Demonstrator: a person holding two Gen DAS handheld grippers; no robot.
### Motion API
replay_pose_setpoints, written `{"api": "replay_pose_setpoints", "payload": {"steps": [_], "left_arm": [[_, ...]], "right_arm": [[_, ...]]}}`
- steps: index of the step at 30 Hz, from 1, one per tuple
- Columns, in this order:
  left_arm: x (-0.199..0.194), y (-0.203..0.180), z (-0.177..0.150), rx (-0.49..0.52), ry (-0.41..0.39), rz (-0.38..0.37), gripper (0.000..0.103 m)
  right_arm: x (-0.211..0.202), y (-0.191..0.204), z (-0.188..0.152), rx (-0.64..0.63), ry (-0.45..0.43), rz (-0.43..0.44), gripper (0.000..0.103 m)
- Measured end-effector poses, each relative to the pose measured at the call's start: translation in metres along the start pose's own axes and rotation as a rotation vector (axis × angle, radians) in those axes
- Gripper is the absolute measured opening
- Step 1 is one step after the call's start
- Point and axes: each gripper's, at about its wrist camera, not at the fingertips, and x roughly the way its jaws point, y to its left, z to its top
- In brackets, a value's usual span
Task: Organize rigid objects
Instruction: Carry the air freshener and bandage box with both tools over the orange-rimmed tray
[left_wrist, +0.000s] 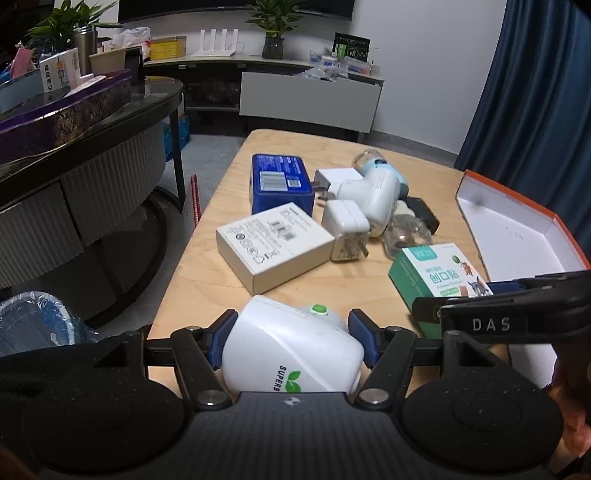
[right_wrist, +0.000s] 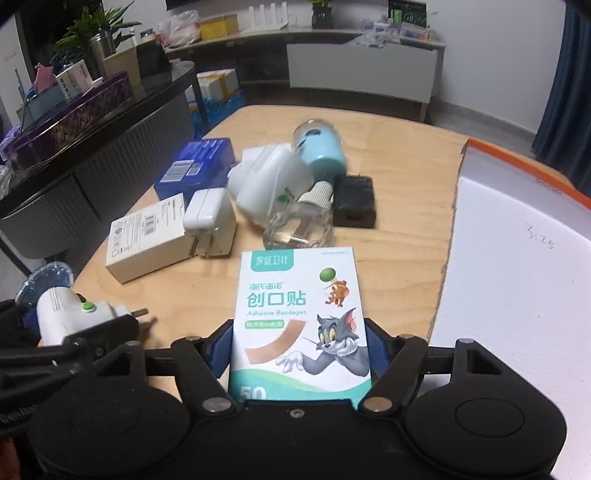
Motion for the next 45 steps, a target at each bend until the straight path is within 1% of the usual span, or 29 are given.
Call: {"api": "replay_pose_setpoints", "payload": {"steps": [4, 10, 12, 15, 18, 22, 26, 30, 31, 33, 35, 37, 41, 45], "left_arm": [[-0.005, -0.007, 0.005, 0.002, -0.018, -0.013, 0.066], [-0.011, -0.029, 0.019, 0.024, -0.04, -0.06, 0.066], [-0.012, -0.037, 0.026, 0.023, -0.04, -0.083, 0.066], [-0.012, -0.054, 0.038, 0.053, -0.036, -0.116, 0.066], [-0.008, -0.071, 0.052, 0.072, -0.012, -0.162, 0.066], [-0.003, -0.099, 0.065, 0.125, -0.009, -0.193, 0.066], [0.005, -0.125, 0.071, 0.135, -0.014, -0.232, 0.066], [0.004, -0.144, 0.073, 0.128, -0.062, -0.238, 0.066], [0.006, -0.147, 0.073, 0.116, -0.059, -0.242, 0.066], [0.012, -0.154, 0.074, 0.107, -0.027, -0.259, 0.066], [0.019, -0.162, 0.074, 0.148, -0.006, -0.262, 0.066], [0.023, -0.169, 0.077, 0.174, -0.003, -0.257, 0.066], [0.029, -0.182, 0.085, 0.176, -0.016, -0.261, 0.066], [0.037, -0.195, 0.087, 0.182, -0.013, -0.266, 0.066]], "right_arm": [[-0.02, -0.009, 0.002, 0.029, -0.051, 0.007, 0.084], [-0.058, -0.029, 0.007, 0.069, -0.119, -0.039, 0.084], [-0.068, -0.039, 0.007, 0.091, -0.126, -0.058, 0.084], [-0.082, -0.055, 0.007, 0.129, -0.134, -0.086, 0.084], [-0.097, -0.072, 0.007, 0.174, -0.143, -0.12, 0.084], [-0.111, -0.099, 0.004, 0.236, -0.159, -0.163, 0.084], [-0.12, -0.123, -0.001, 0.282, -0.169, -0.205, 0.084], [-0.125, -0.142, -0.008, 0.298, -0.184, -0.24, 0.084], [-0.124, -0.147, -0.009, 0.302, -0.183, -0.247, 0.084], [-0.123, -0.155, -0.01, 0.31, -0.179, -0.249, 0.084], [-0.122, -0.163, -0.011, 0.328, -0.189, -0.261, 0.084], [-0.121, -0.172, -0.011, 0.351, -0.203, -0.264, 0.084], [-0.12, -0.185, -0.01, 0.37, -0.215, -0.279, 0.084], [-0.119, -0.196, -0.006, 0.377, -0.221, -0.281, 0.084]]}}
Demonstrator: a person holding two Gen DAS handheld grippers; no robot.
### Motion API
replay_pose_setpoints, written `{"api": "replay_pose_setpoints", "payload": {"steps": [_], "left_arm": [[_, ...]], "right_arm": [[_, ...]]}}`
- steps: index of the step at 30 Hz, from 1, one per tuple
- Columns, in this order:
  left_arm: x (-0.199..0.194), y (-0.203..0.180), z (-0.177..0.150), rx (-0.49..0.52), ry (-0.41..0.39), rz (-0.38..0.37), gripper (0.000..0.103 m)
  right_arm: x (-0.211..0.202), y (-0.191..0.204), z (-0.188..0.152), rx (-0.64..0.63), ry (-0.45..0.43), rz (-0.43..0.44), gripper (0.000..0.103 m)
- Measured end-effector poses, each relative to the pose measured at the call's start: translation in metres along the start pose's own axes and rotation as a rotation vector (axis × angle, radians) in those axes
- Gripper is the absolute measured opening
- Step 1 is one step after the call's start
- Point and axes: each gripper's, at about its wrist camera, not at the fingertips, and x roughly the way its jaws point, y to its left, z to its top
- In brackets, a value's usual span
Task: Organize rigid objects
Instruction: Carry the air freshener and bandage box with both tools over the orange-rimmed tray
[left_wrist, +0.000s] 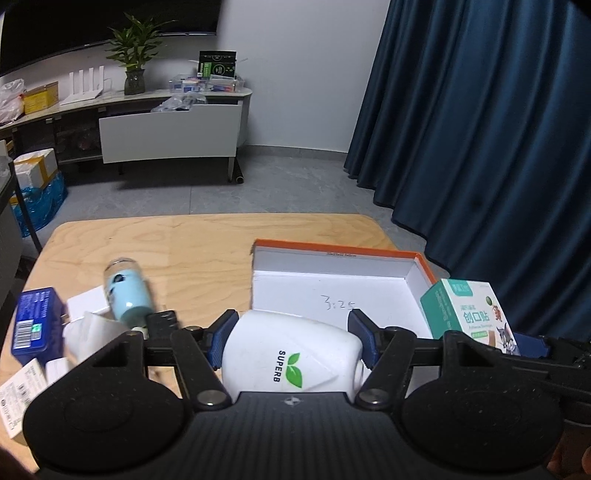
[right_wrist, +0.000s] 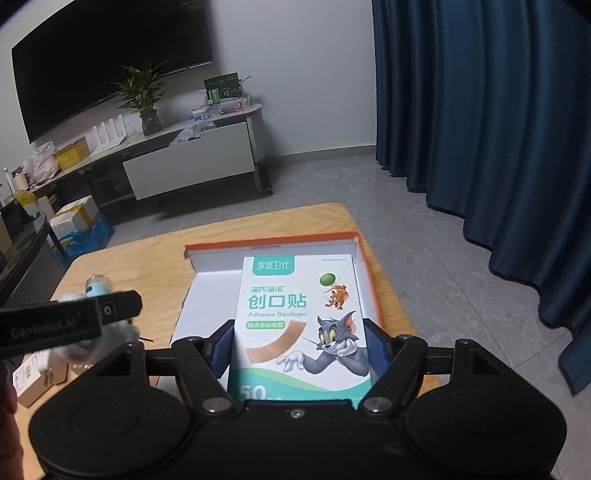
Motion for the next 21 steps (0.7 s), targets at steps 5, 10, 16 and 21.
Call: {"api": "replay_pose_setpoints", "payload": {"steps": [5, 10, 16, 21], "left_arm": [[0.008, -0.007, 0.006, 0.002, 0.0, -0.002, 0.066], [0.012, -0.014, 0.009, 0.017, -0.003, -0.007, 0.066], [0.02, -0.017, 0.013, 0.015, -0.002, -0.012, 0.066], [0.027, -0.017, 0.015, 0.017, 0.005, -0.008, 0.066]], "right_arm": [[0.006, -0.006, 0.007, -0.002, -0.014, -0.009, 0.084], [0.011, -0.01, 0.011, 0.005, -0.016, -0.013, 0.084], [0.016, -0.013, 0.015, -0.003, -0.01, -0.023, 0.084], [0.026, -0.012, 0.019, -0.004, -0.002, -0.029, 0.084]]}}
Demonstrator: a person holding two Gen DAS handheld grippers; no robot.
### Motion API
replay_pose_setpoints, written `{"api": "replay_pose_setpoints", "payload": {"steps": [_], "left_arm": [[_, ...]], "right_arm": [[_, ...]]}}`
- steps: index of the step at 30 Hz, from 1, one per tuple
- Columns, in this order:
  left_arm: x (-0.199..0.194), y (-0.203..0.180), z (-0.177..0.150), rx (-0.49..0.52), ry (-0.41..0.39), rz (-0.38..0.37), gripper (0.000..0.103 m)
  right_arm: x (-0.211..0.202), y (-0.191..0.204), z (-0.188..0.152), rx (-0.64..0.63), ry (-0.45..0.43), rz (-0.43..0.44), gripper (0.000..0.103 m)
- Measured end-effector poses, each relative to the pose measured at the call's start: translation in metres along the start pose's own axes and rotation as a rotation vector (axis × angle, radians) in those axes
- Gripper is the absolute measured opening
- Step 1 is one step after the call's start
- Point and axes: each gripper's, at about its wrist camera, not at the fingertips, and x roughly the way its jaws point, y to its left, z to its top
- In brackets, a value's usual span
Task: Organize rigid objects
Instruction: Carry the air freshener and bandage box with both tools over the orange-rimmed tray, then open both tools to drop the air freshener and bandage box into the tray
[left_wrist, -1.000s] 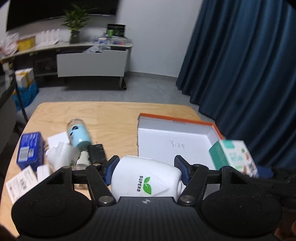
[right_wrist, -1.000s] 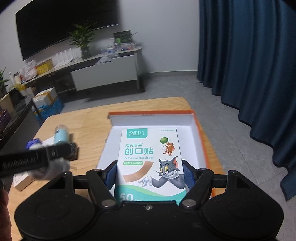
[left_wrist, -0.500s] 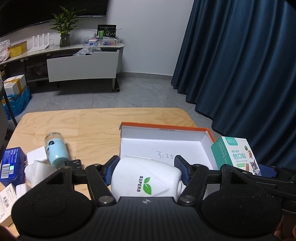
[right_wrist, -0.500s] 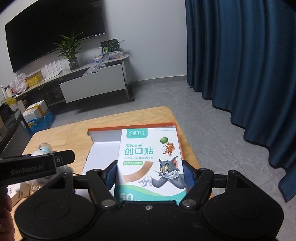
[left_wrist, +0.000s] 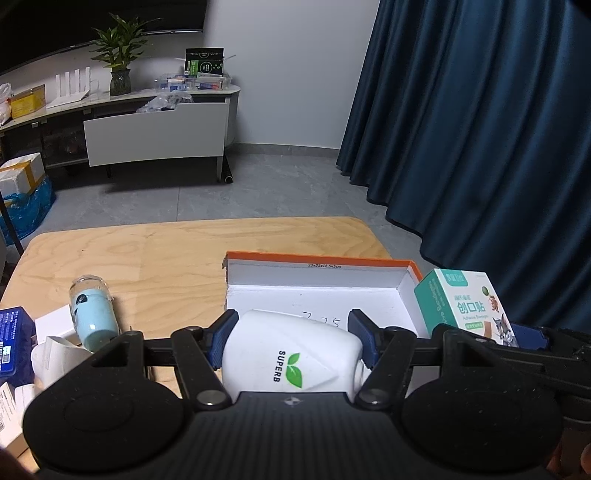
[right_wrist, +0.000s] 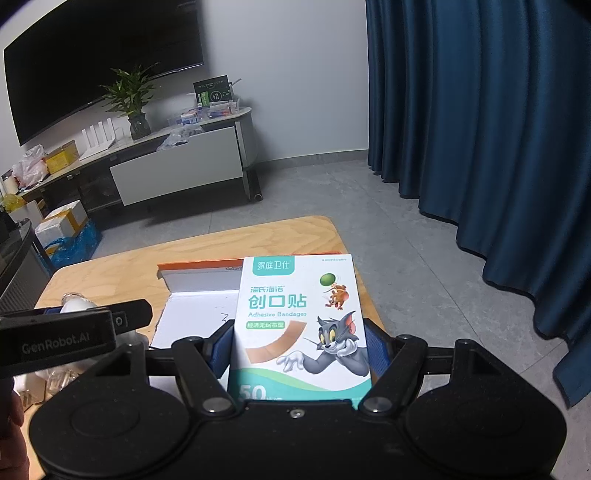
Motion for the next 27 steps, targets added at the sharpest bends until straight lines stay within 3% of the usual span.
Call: {"api": "replay_pose_setpoints", "payload": {"steps": [18, 27], "left_arm": [[0.034, 0.005, 0.003, -0.008, 0.048, 0.002, 0.066], [0.053, 0.001, 0.008, -0.001, 0.059, -0.003, 0.066]], "right_arm": [[0.045, 0.0, 0.006, -0.005, 0.063, -0.018, 0.084], [0.058, -0.006, 0.017, -0.003, 0.019, -0.033, 0.088]]}}
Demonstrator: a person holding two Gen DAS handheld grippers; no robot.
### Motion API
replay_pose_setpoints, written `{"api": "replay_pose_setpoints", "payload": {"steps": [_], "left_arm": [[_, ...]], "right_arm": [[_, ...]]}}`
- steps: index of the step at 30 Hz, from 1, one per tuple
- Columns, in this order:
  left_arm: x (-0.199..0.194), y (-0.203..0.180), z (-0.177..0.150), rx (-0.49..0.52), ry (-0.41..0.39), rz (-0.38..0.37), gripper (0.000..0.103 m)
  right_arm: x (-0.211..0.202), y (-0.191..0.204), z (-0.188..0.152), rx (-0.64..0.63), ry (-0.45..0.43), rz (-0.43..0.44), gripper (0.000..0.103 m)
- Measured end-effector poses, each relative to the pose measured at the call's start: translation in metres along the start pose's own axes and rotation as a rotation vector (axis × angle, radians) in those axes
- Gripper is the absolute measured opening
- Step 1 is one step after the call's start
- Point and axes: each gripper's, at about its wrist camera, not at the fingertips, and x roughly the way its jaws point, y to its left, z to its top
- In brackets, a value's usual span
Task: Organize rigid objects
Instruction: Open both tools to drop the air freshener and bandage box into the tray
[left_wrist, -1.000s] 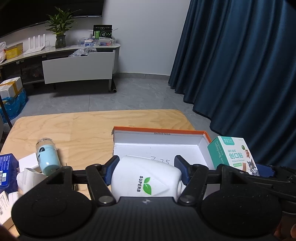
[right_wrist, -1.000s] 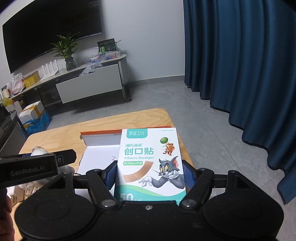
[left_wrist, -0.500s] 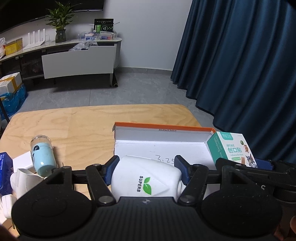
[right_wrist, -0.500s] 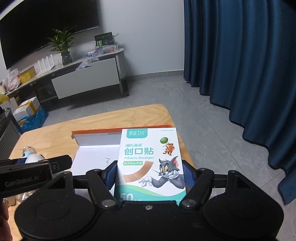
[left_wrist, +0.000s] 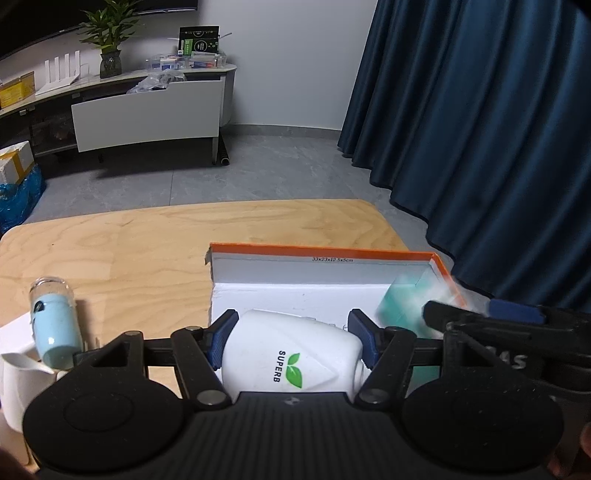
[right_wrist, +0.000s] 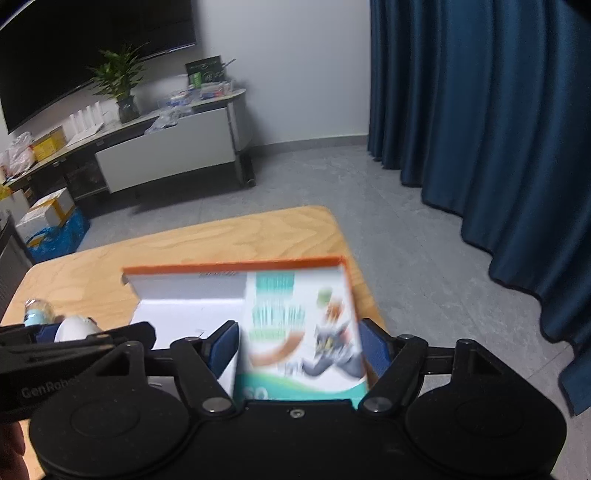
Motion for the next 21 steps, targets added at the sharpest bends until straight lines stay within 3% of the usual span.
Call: {"api": "replay_pose_setpoints", "payload": {"steps": [5, 10, 13, 21], "left_arm": [[0.013, -0.004, 0.003, -0.012, 0.008, -0.008, 0.066], [0.021, -0.013, 0.004, -0.021, 0.023, -0.11, 0.069], [0.012, -0.017, 0.001, -0.002, 0.009, -0.089, 0.08], [-0.021, 0.002, -0.005, -0.033, 0.022, -0.031, 0.084]], "right_arm": [[-0.017, -0.012, -0.006, 0.032, -0.043, -0.002, 0.088], [-0.032, -0.016, -0.01, 0.039, -0.072, -0.018, 0.088], [-0.039, -0.016, -0.011, 0.046, -0.08, -0.01, 0.088], [-0.062, -0.004, -0.017, 0.041, -0.095, 0.023, 0.088]]}}
